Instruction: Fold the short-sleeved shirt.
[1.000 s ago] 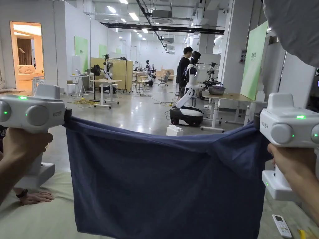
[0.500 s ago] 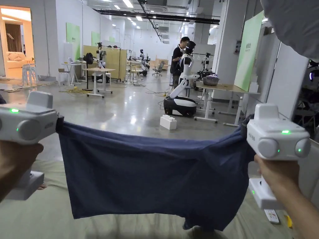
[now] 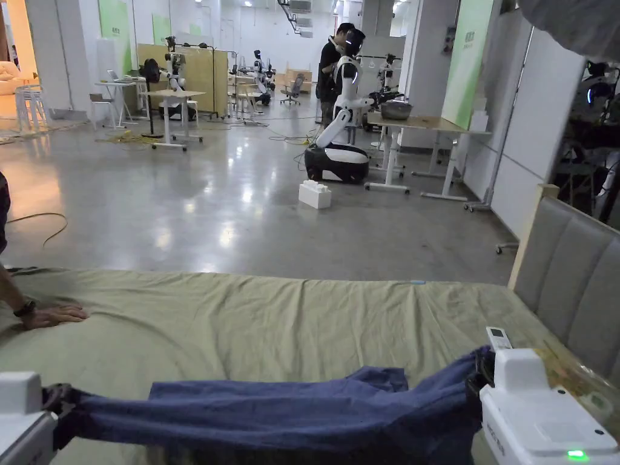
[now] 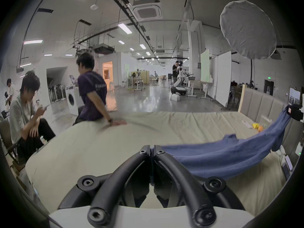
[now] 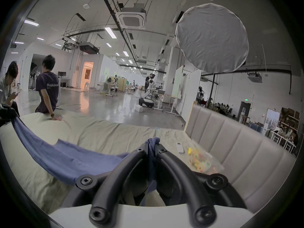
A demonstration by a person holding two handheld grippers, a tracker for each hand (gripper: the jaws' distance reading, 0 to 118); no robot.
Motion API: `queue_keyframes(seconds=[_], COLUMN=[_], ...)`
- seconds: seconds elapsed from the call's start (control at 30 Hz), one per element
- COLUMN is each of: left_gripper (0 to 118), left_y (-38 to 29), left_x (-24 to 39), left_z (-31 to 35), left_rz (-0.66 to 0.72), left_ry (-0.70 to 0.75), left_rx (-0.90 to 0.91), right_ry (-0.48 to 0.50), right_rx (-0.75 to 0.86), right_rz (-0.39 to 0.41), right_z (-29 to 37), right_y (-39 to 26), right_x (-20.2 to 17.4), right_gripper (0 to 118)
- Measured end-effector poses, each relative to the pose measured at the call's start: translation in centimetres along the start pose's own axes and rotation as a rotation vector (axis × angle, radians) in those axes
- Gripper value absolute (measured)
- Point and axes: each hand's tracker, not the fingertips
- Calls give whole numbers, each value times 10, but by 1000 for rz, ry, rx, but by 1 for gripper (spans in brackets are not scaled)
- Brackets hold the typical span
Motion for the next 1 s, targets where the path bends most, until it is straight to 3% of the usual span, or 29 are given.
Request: queue_keyframes(seconds=[0.3,0.47,0.67,0.73,0.9,0.97,1.0], left_gripper=[4,4,4,4,4,5,15], left_y=[-94,-132,-171,-181,-202,-202,-198], left_x=[-17,-27,-29,-24,-25,-25,-21], left_z=[73,81,70,65,45,41,43], left_rz=[7,-20,-47,-41,-2,14,22], left_ry=[16,22,7,4,-13,-13,-17], left_rx=[-128,-219,-333,-402,-491,-493,-491], right_ry=[34,67,87,101,85,75,75], right_rx=[-75,-182,-359,-433,-543,-555,-542], right_rz=[50,76,65,16,-20,-41,-58], right_z=[90,117,115,108,98,99,102], right_y=[-64,-97,-157,-181,-202,-199,-195], right_x=[-21,-32,-40,-39,-42,-41,-38], right_gripper=[7,7,7,7,8,13,27])
